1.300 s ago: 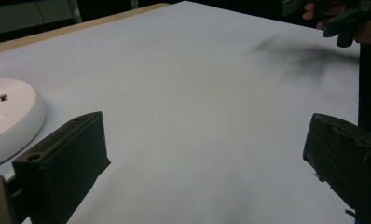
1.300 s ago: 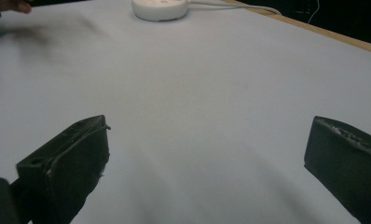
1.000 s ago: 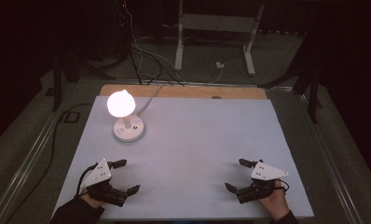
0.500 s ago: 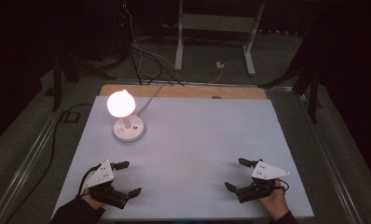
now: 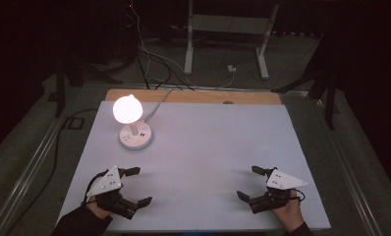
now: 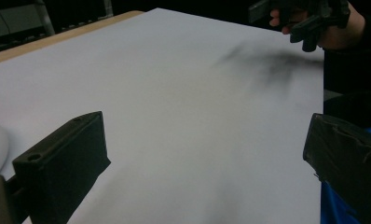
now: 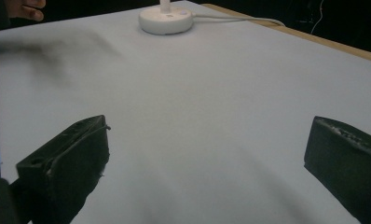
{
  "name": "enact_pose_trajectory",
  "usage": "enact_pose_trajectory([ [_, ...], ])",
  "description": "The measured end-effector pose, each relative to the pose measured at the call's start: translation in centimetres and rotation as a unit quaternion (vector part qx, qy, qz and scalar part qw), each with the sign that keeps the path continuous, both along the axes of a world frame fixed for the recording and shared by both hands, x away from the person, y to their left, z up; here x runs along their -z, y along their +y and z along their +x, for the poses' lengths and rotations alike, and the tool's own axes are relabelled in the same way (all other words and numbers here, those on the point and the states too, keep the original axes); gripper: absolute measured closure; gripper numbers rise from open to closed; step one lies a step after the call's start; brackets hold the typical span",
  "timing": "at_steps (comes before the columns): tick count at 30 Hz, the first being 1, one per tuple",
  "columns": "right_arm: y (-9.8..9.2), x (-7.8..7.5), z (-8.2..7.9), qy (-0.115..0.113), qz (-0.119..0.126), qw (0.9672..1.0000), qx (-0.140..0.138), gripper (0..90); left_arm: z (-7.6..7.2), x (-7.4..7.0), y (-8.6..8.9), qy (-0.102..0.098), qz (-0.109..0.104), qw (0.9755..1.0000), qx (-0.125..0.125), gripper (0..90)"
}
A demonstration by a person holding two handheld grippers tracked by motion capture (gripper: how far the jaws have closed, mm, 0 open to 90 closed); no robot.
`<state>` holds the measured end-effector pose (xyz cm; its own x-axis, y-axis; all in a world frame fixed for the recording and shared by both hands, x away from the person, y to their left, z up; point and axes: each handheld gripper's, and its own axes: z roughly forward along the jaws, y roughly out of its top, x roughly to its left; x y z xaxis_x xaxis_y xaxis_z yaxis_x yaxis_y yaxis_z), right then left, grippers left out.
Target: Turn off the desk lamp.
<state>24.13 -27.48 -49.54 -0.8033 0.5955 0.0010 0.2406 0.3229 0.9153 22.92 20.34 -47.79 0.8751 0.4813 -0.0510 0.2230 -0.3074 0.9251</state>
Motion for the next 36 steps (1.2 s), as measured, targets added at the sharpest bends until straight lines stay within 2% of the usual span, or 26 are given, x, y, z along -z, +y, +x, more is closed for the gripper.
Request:
enact_pose_trajectory([
  [10, 0.1, -0.1, -0.1, -0.005, 0.002, 1.0000, 0.002, 0.0, 1.0, -1.4, -0.2, -0.008, -0.007, 0.9999, -0.007, 0.4],
  [15, 0.1, 0.0, -0.1, -0.003, 0.001, 1.0000, 0.001, 0.0, 1.5, -1.8, -0.2, -0.003, -0.012, 0.9998, -0.015, 0.5],
  [21, 0.2, -0.1, -0.2, -0.004, 0.001, 1.0000, 0.002, 0.0, 2.4, -2.4, 0.2, -0.012, -0.012, 0.9991, -0.038, 0.5],
  [27, 0.2, -0.1, -0.2, -0.004, 0.001, 1.0000, 0.000, 0.0, 3.5, -2.8, 0.3, -0.006, -0.009, 0.9982, -0.058, 0.5],
  [31, 0.1, 0.0, -0.1, -0.002, 0.002, 1.0000, 0.000, 0.0, 4.4, -3.0, 0.6, 0.004, -0.019, 0.9971, -0.073, 0.4],
  [34, 0.1, -0.1, -0.1, -0.003, 0.003, 1.0000, 0.001, 0.0, 4.9, -3.1, 0.7, 0.001, -0.015, 0.9950, -0.099, 0.5],
  [36, 0.1, 0.0, -0.1, -0.002, 0.004, 1.0000, 0.001, 0.0, 5.3, -3.1, 0.7, 0.001, -0.013, 0.9941, -0.107, 0.4],
])
